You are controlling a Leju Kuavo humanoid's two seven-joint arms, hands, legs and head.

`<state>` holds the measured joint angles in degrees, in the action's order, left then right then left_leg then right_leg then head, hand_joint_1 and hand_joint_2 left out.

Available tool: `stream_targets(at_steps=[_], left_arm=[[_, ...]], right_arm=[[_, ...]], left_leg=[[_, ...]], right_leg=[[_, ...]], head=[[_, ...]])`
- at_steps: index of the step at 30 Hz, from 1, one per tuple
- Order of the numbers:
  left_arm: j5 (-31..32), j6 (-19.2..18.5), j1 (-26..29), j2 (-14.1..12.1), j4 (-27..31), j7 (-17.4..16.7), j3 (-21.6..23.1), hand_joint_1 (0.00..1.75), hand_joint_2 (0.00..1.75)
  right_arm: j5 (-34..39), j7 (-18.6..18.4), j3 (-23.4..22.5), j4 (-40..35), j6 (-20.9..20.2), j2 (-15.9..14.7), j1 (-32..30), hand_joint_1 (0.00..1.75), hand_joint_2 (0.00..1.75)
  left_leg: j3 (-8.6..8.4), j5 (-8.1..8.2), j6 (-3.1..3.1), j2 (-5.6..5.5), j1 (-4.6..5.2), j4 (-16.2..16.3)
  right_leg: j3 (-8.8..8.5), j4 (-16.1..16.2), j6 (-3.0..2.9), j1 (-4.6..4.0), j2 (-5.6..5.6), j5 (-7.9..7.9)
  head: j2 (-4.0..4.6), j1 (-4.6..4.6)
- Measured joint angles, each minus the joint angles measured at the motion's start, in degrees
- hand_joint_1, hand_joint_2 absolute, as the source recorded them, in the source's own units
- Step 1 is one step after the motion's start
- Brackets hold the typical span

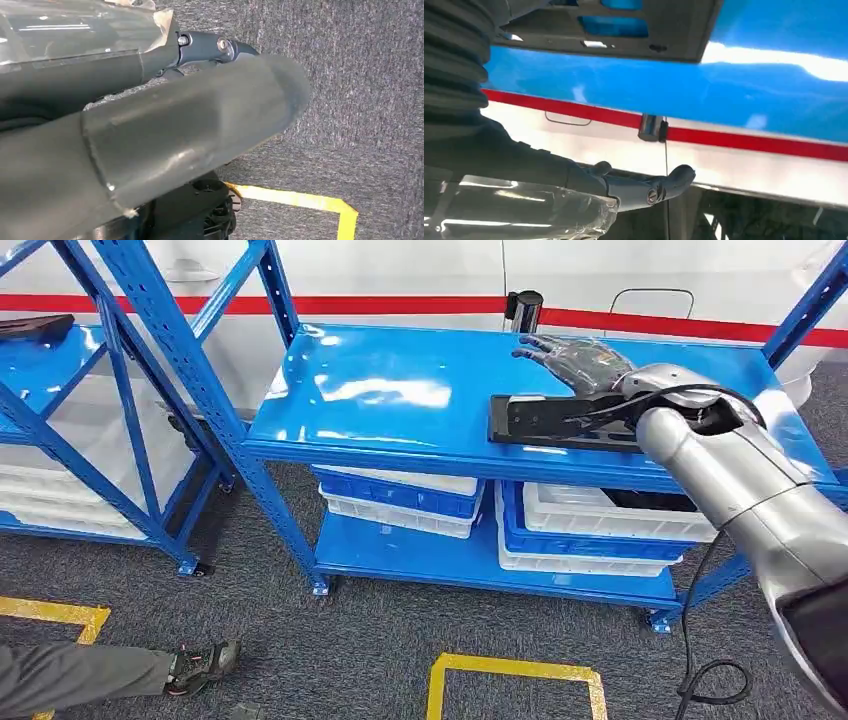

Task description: Take the parts from the cabinet and place them on the table.

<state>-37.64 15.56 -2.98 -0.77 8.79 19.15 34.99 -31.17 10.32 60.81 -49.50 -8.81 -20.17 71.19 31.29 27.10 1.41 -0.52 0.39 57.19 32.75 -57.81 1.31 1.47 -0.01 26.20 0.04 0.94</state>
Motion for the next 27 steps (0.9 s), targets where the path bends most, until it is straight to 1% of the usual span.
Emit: stream_targets(at_steps=[3, 5, 7, 8, 15, 21, 22, 26, 27], left_arm=[[0.0, 0.0, 0.0, 0.0, 0.0, 0.0, 0.0, 0.0, 0.0], [0.1, -0.2, 0.0, 0.0, 0.0, 0.4, 0.0, 0.0, 0.0], [0.2, -0.4, 0.0, 0.0, 0.0, 1.0, 0.0, 0.0, 0.0], [0.2, -0.4, 0.0, 0.0, 0.0, 1.0, 0.0, 0.0, 0.0], [0.4, -0.6, 0.0, -0.1, 0.0, 1.0, 0.2, 0.0, 0.0], [0.5, -1.1, 0.0, -0.4, 0.0, 0.9, 0.8, 0.0, 0.0], [0.5, -1.1, 0.0, -0.4, 0.0, 1.0, 0.9, 0.0, 0.0], [0.5, -1.1, 0.0, -0.4, 0.0, 1.3, 1.1, 0.0, 0.0], [0.4, -1.1, 0.0, -0.4, 0.0, 1.4, 1.1, 0.0, 0.0]], right_arm=[[-0.1, 0.0, 0.0, 0.1, 0.0, 0.0, 0.0, 0.0, 1.75], [-1.7, -0.2, 1.5, 2.1, 0.7, 0.5, -0.9, 0.0, 1.75], [-2.7, -0.7, 3.6, 6.8, 1.0, 1.4, -2.1, 0.0, 1.75], [-2.7, -0.7, 4.0, 7.3, 1.0, 1.5, -2.1, 0.0, 1.75], [-2.8, -1.1, 5.1, 11.4, 0.5, 2.4, -1.8, 0.0, 1.75], [-2.8, -1.0, 5.2, 14.7, 0.7, 2.4, -1.6, 0.0, 1.75], [-3.0, -1.3, 5.2, 15.1, 1.2, 2.4, -1.6, 0.0, 1.75], [-4.7, -4.3, 5.2, 16.9, 6.1, 2.9, -1.6, 0.0, 1.75], [-5.0, -4.6, 5.2, 17.5, 6.3, 3.1, -1.6, 0.0, 1.75]], left_leg=[[0.0, 0.0, 0.0, 0.0, 0.0, 0.0], [0.01, 0.0, 0.0, -0.01, 0.0, 0.0], [0.01, 0.0, 0.0, -0.01, 0.01, 0.0], [0.01, 0.0, 0.0, -0.01, 0.01, 0.0], [0.0, 0.0, 0.0, -0.02, 0.0, 0.0], [0.01, -0.01, 0.0, -0.02, 0.01, 0.0], [0.01, -0.01, 0.0, -0.02, 0.01, 0.0], [0.01, 0.0, 0.0, -0.01, 0.0, 0.0], [0.01, 0.0, 0.0, -0.01, 0.0, 0.0]], right_leg=[[0.0, 0.0, 0.0, 0.0, 0.0, 0.0], [0.0, 0.0, 0.0, 0.0, 0.0, 0.0], [0.0, 0.0, 0.0, 0.01, 0.0, 0.0], [0.0, 0.0, 0.0, 0.01, 0.0, 0.0], [0.0, 0.0, 0.0, 0.0, -0.01, 0.0], [-0.01, 0.0, 0.0, 0.01, -0.01, 0.0], [-0.01, 0.0, 0.01, 0.01, 0.0, 0.0], [-0.01, 0.0, 0.01, 0.01, 0.0, 0.0], [-0.01, 0.0, 0.01, 0.01, 0.0, 0.0]], head=[[0.0, 0.0], [0.0, 0.02], [0.0, 0.0], [0.02, 0.0], [0.0, 0.02], [0.0, 0.0], [0.0, 0.0], [0.0, 0.0], [0.0, 0.0]])
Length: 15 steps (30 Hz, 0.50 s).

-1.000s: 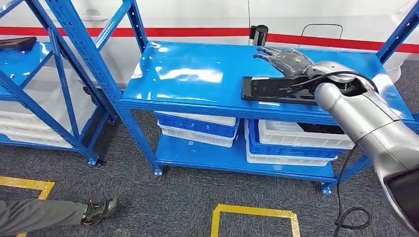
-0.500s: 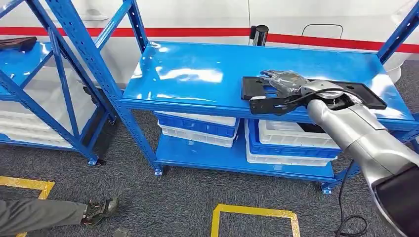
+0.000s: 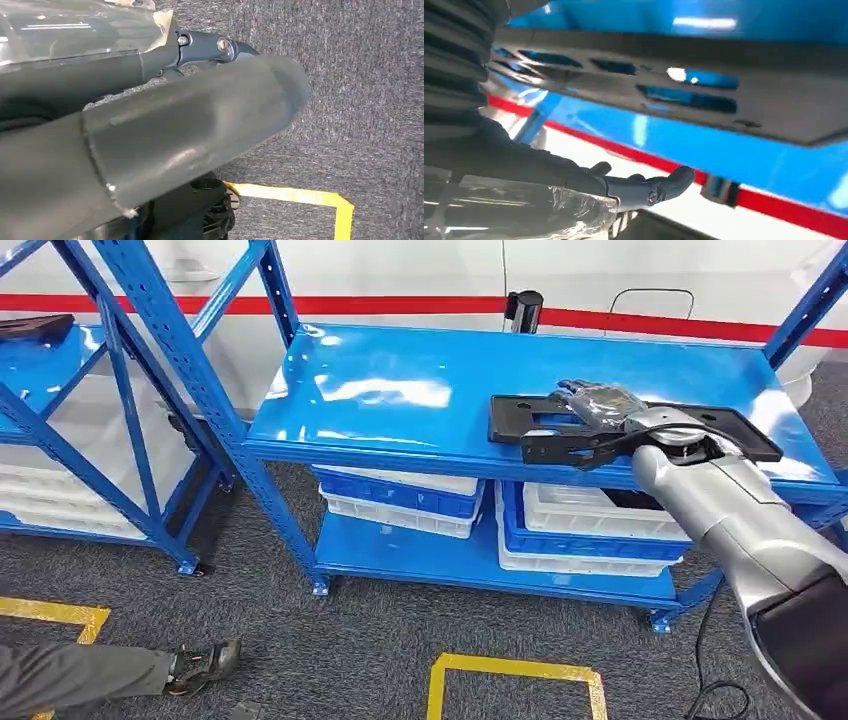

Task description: Take the parts from the cabinet and place them on the table.

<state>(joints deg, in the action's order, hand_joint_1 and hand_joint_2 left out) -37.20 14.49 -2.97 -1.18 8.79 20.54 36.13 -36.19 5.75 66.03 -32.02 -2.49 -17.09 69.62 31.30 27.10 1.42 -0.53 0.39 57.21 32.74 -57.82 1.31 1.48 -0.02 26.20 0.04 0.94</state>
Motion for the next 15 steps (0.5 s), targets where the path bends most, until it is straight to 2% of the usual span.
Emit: stream_targets(at_steps=[8, 15], left_arm=[[-0.7, 0.5, 0.0, 0.0, 0.0, 0.4, 0.0, 0.0, 0.0], [-1.0, 0.5, 0.0, 0.0, 0.0, 0.5, 0.1, 0.0, 0.0]], right_arm=[[-1.1, -1.0, 0.0, 5.9, -0.3, 2.2, 0.4, 0.0, 1.75], [-1.8, -2.8, 0.0, 9.4, 0.2, 2.7, 0.4, 0.0, 1.75]], left_leg=[[-0.01, 0.0, 0.0, 0.0, 0.0, 0.0], [0.01, 0.0, 0.0, -0.02, 0.0, 0.0]], right_leg=[[0.0, 0.0, 0.0, 0.0, 0.0, 0.0], [0.0, 0.0, 0.0, 0.0, -0.01, 0.0]], head=[[0.02, 0.02], [0.0, 0.0]])
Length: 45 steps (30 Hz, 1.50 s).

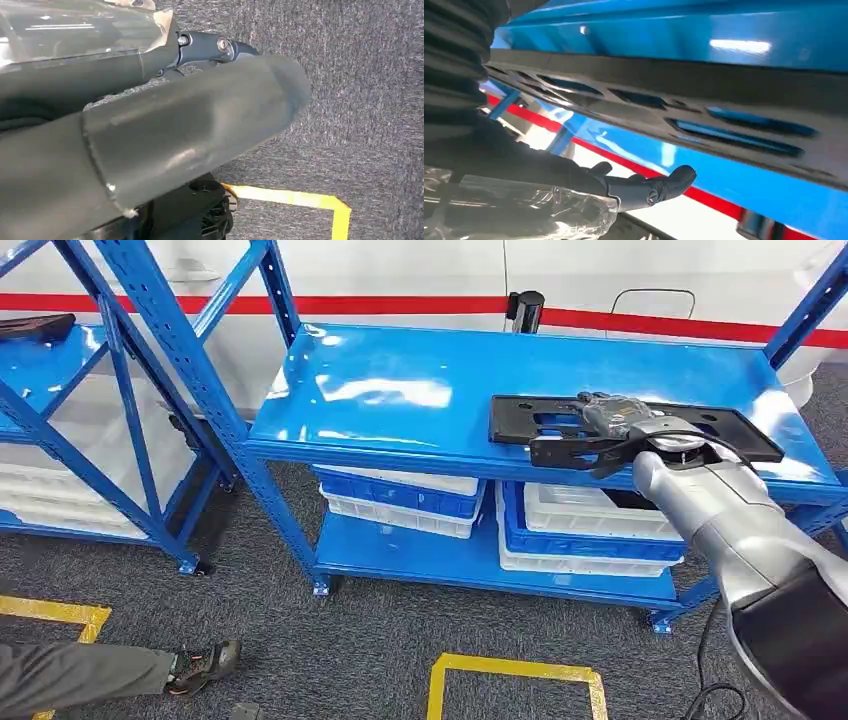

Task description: Take the parts from the cabinet and place them on the table.

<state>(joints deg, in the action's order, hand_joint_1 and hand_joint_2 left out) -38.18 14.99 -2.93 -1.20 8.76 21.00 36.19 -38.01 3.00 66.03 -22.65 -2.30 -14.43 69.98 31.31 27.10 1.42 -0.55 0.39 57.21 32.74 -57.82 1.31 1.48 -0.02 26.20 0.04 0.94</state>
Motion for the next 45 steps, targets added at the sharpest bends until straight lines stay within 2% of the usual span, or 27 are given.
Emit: stream_targets(at_steps=[14, 17, 18, 19, 20, 23, 28, 34, 37, 39, 43, 44, 45], left_arm=[[-0.9, 0.4, 0.0, 0.0, 0.0, 0.0, 0.0, 0.0, 0.0], [-1.0, 0.4, 0.0, 0.0, 0.0, 0.0, 0.0, 0.0, 0.0], [-1.2, 0.5, 0.0, 0.0, 0.0, 0.0, 0.0, 0.0, 0.0], [-1.4, 0.6, 0.0, 0.0, 0.0, 0.0, 0.0, 0.0, 0.0], [-1.4, 0.6, 0.0, 0.0, 0.0, 0.0, 0.0, 0.0, 0.0], [-1.5, 0.7, 0.0, 0.0, 0.0, 0.1, 0.0, 0.0, 0.0], [-1.6, 0.7, 0.0, 0.0, 0.0, 0.2, 0.0, 0.0, 0.0], [-1.6, 0.7, 0.0, 0.0, 0.0, 0.7, 0.0, 0.0, 0.0], [-1.6, 0.8, 0.0, 0.0, 0.0, 1.6, 0.1, 0.0, 0.0], [-1.7, 0.8, 0.0, 0.0, 0.0, 2.0, 0.2, 0.0, 0.0], [-2.1, 0.9, 0.0, 0.0, 0.0, 2.6, 0.3, 0.0, 0.0], [-2.2, 0.9, 0.1, 0.0, 0.0, 3.3, 0.3, 0.0, 1.75], [-2.6, 0.8, 0.1, 0.0, 0.0, 4.1, 0.3, 0.0, 1.75]], right_arm=[[-1.3, -4.0, 0.0, 3.4, 0.4, 0.6, -0.1, 0.0, 1.75], [-3.0, -6.9, 0.0, 3.9, 1.5, 0.5, -0.1, 0.0, 1.75], [-3.4, -7.8, 0.0, 4.1, 1.9, 0.5, -0.1, 0.24, 1.75], [-4.0, -9.0, 0.0, 4.4, 2.4, 0.5, -0.1, 1.62, 1.75], [-4.6, -10.2, 0.0, 4.6, 3.0, 0.5, -0.1, 1.69, 1.75], [-5.5, -12.0, 0.0, 5.2, 3.7, 0.5, -0.1, 1.68, 1.75], [-5.8, -12.1, -0.1, 5.8, 3.6, 0.5, -0.2, 1.69, 1.75], [-5.8, -11.7, -0.2, 6.1, 4.2, 0.4, -0.2, 1.54, 1.75], [-5.8, -10.4, -0.6, 6.1, 5.5, 0.3, -0.2, 1.54, 1.75], [-5.8, -9.6, -0.7, 6.1, 5.9, 0.2, -0.3, 1.64, 1.75], [-6.1, -8.7, -1.1, 6.1, 6.9, 0.2, -0.5, 1.69, 1.75], [-6.2, -7.8, -1.2, 6.1, 7.6, 0.2, -0.5, 1.71, 1.75], [-6.1, -7.0, -1.4, 6.1, 8.2, 0.2, -0.6, 1.71, 1.75]], left_leg=[[-0.01, 0.0, 0.0, 0.02, -0.01, 0.0], [-0.02, 0.0, 0.0, 0.02, -0.01, 0.0], [-0.02, 0.0, 0.0, 0.02, 0.0, 0.0], [-0.01, 0.0, 0.0, 0.02, 0.0, 0.0], [-0.01, 0.0, 0.0, 0.02, 0.0, 0.0], [-0.02, 0.0, 0.0, 0.02, 0.0, 0.0], [-0.02, 0.0, 0.0, 0.02, 0.0, 0.0], [-0.02, 0.0, 0.0, 0.02, -0.01, 0.0], [-0.04, 0.0, 0.0, 0.02, -0.01, 0.0], [-0.03, 0.0, 0.0, 0.02, -0.01, 0.0], [-0.03, 0.0, 0.0, 0.02, 0.0, 0.0], [-0.03, 0.0, 0.0, 0.02, 0.0, 0.0], [-0.02, 0.0, 0.0, 0.02, 0.0, 0.0]], right_leg=[[0.0, 0.0, 0.0, 0.0, 0.01, 0.0], [0.0, 0.0, 0.0, 0.0, 0.01, 0.0], [0.0, 0.0, 0.0, 0.0, 0.01, 0.0], [0.01, 0.0, 0.0, 0.0, 0.01, 0.0], [0.01, 0.0, 0.0, 0.0, 0.01, 0.0], [0.0, 0.0, 0.0, 0.0, 0.01, 0.0], [0.01, 0.0, 0.0, 0.0, 0.01, 0.0], [0.01, 0.0, 0.0, -0.01, 0.01, 0.0], [0.0, 0.0, 0.0, -0.01, 0.01, 0.0], [0.0, 0.0, 0.0, -0.01, 0.01, 0.0], [0.0, 0.0, 0.0, -0.01, 0.01, 0.0], [-0.01, 0.0, 0.0, -0.01, 0.01, 0.0], [-0.01, 0.0, 0.0, 0.0, 0.01, 0.0]], head=[[0.0, 0.0], [0.0, 0.0], [0.0, 0.0], [0.0, 0.02], [0.02, 0.0], [0.0, 0.02], [0.0, 0.0], [0.0, 0.02], [0.0, 0.0], [0.0, 0.0], [0.02, 0.0], [0.0, 0.02], [0.02, 0.0]])
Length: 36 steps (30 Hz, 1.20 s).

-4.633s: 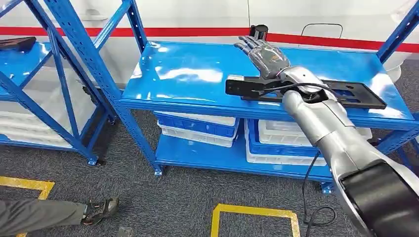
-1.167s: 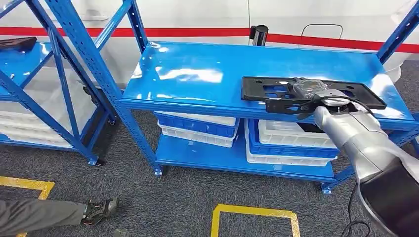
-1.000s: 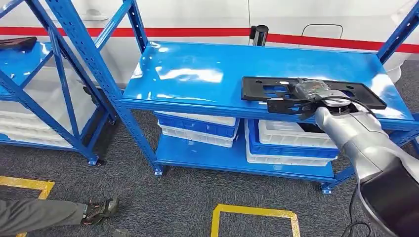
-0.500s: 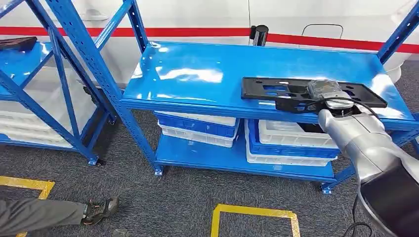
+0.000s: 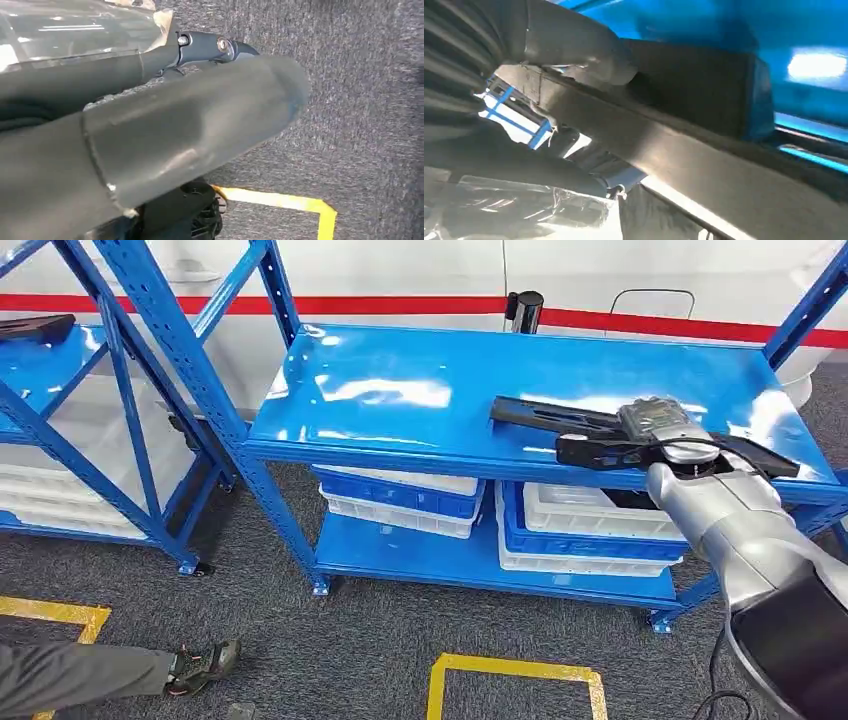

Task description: Take the parts from the cabinet and place them on the table.

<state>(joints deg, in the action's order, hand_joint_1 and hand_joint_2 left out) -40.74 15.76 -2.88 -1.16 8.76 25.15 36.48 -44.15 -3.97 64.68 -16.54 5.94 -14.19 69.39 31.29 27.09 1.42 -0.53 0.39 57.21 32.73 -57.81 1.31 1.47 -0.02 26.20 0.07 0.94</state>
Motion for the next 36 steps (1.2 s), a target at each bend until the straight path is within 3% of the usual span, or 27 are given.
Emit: stream_targets(at_steps=[2, 6, 10, 13, 14, 16, 21, 23, 28, 29, 31, 33, 34, 35, 36], left_arm=[[-0.7, -0.6, 0.0, 0.0, 0.0, 2.8, 0.0, 0.0, 1.75], [-2.0, -0.5, 0.1, 0.2, 0.0, 7.6, -0.2, 0.0, 1.75], [-2.4, -0.5, 0.1, 0.3, 0.0, 8.1, -0.4, 0.0, 1.75], [-2.5, 1.1, 0.2, 0.4, 0.0, 10.0, -0.4, 0.0, 1.75], [-2.6, 1.4, 0.2, 0.4, 0.0, 10.7, -0.5, 0.0, 1.75], [-3.0, 1.6, 0.2, 0.6, 0.0, 10.9, -0.5, 0.0, 1.75], [-3.8, 0.6, 0.2, 0.8, 0.0, 10.0, -0.7, 0.0, 1.75], [-3.9, 1.7, 0.1, 0.9, 0.0, 9.3, -0.8, 0.0, 1.75], [-4.5, 2.8, -0.1, 1.0, 0.0, 3.2, -0.8, 0.0, 1.75], [-4.4, 2.7, -0.1, 1.0, 0.0, 2.5, -0.8, 0.0, 1.75], [-4.1, 2.0, -0.1, 1.0, 0.0, 0.7, -0.8, 0.0, 1.75], [-3.6, 1.3, -0.1, 0.9, 0.0, 0.1, -0.7, 0.0, 1.75], [-3.4, 0.9, -0.2, 0.9, 0.0, -0.1, -0.6, 0.0, 1.75], [-3.1, 0.4, -0.3, 1.1, 0.0, -0.2, -0.5, 0.0, 1.75], [-3.0, 0.1, -0.4, 1.3, 0.0, -0.2, -0.3, 0.0, 1.75]], right_arm=[[1.3, 3.3, -1.0, -0.5, 1.9, 0.1, -0.4, 1.73, 1.75], [7.9, 13.9, -5.8, -5.1, 4.1, 0.0, -0.8, 1.73, 1.75], [8.8, 14.7, -9.5, -9.7, 3.5, -0.2, -0.5, 1.69, 1.75], [10.2, 17.9, -11.6, -13.2, 6.1, -0.9, -0.9, 1.73, 1.75], [10.9, 18.2, -12.6, -16.0, 6.5, -1.5, -1.2, 1.68, 1.75], [12.9, 17.6, -15.3, -24.3, 4.8, -4.0, -1.8, 1.75, 1.75], [16.2, 17.4, -21.7, -39.7, 0.0, -8.0, -2.8, 1.75, 1.75], [16.3, 17.8, -23.3, -42.9, 0.0, -8.7, -3.2, 1.75, 1.75], [16.0, 18.9, -26.0, -45.7, 2.1, -9.1, -5.4, 1.75, 1.75], [16.0, 19.1, -26.1, -45.7, 2.3, -9.2, -5.8, 1.75, 1.75], [15.8, 20.0, -26.2, -45.5, 2.8, -9.2, -6.7, 1.75, 1.75], [15.2, 20.4, -26.2, -45.1, 3.8, -9.2, -7.6, 1.75, 1.75], [14.7, 20.6, -26.2, -44.8, 4.6, -9.1, -8.1, 1.75, 1.75], [14.3, 20.7, -26.3, -44.6, 5.5, -9.3, -8.9, 1.75, 1.75], [14.2, 20.8, -26.3, -44.4, 6.5, -9.2, -9.6, 1.75, 1.75]], left_leg=[[0.02, 0.0, 0.0, 0.0, 0.0, 0.0], [0.04, -0.01, 0.0, 0.07, 0.0, 0.0], [0.02, -0.01, 0.0, -0.07, -0.03, 0.0], [0.11, -0.02, -0.01, -0.06, -0.02, 0.0], [0.13, -0.02, -0.01, -0.05, -0.01, 0.0], [0.12, -0.01, 0.0, -0.03, 0.01, 0.0], [0.21, 0.0, 0.01, -0.06, 0.05, 0.0], [0.2, 0.01, 0.02, -0.04, 0.05, 0.0], [0.21, 0.04, 0.03, -0.01, 0.05, 0.1], [0.43, 0.19, 0.32, -0.05, 0.08, 0.5], [0.6, 0.26, 0.58, -0.06, 0.08, 0.6], [0.62, -0.15, 1.08, -0.09, 0.24, 0.6], [0.27, -1.02, 1.77, -0.03, 0.25, -0.6], [-0.54, -2.01, 2.13, 0.44, -0.68, -2.3], [-0.69, -2.56, 2.55, 0.44, -0.46, -3.0]], right_leg=[[0.0, 0.0, 0.0, 0.0, 0.0, 0.0], [0.03, 0.0, 0.06, 0.0, 0.07, -0.05], [0.07, 0.0, 0.05, -0.02, -0.02, -0.03], [0.09, 0.0, 0.06, -0.01, -0.04, -0.04], [0.09, 0.0, 0.06, -0.02, -0.03, -0.04], [0.11, 0.0, 0.06, 0.0, -0.02, -0.04], [0.2, 0.0, 0.06, 0.01, -0.04, -0.03], [0.2, 0.0, 0.06, 0.01, -0.03, -0.04], [0.17, 0.1, 0.1, 0.07, -0.03, -0.08], [0.19, 0.1, 0.42, 0.5, -0.02, -0.26], [0.24, 0.1, 0.54, 0.45, -0.01, -0.34], [0.16, 0.5, 1.31, 0.51, 0.05, -0.88], [-0.12, 1.1, 1.92, 0.21, 0.14, -1.29], [0.34, 0.8, 1.68, -0.09, 0.1, -0.52], [1.19, -0.8, 1.39, -0.15, 0.08, 0.86]], head=[[0.0, 0.0], [-0.02, 0.04], [-0.02, 0.02], [-0.02, 0.0], [0.0, 0.02], [-0.02, 0.0], [0.0, 0.02], [-0.02, 0.02], [0.0, 0.02], [0.0, 0.04], [-0.02, 0.02], [0.0, 0.07], [-0.02, 0.11], [-0.02, -0.09], [0.0, -0.09]])
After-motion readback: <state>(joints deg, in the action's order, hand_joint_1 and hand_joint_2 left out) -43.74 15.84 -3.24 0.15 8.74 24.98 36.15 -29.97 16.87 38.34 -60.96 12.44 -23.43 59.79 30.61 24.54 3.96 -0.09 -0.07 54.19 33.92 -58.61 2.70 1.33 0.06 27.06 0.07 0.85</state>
